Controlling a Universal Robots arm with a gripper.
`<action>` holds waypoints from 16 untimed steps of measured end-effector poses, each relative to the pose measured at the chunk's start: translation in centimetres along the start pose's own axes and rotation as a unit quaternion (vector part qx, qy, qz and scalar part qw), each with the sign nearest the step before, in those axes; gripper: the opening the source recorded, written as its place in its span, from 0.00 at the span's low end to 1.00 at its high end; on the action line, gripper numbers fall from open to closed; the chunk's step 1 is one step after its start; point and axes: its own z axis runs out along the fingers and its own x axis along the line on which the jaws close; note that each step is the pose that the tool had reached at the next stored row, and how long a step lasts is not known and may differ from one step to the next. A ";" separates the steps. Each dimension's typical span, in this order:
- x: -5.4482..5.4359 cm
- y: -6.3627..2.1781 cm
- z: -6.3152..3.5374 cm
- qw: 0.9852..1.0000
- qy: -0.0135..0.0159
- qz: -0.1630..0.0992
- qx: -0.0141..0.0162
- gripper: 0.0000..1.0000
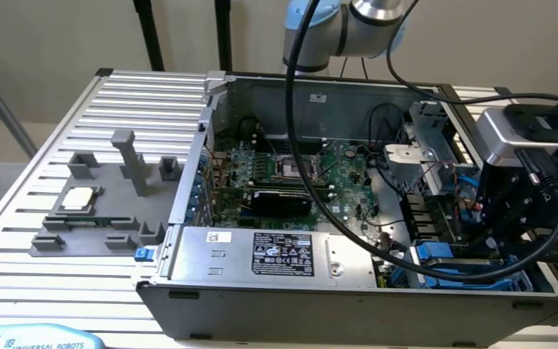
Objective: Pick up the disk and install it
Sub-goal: 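Insert the first disk wire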
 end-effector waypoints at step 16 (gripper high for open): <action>-0.5 -0.30 0.30 1.000 0.023 0.004 -0.006 0.16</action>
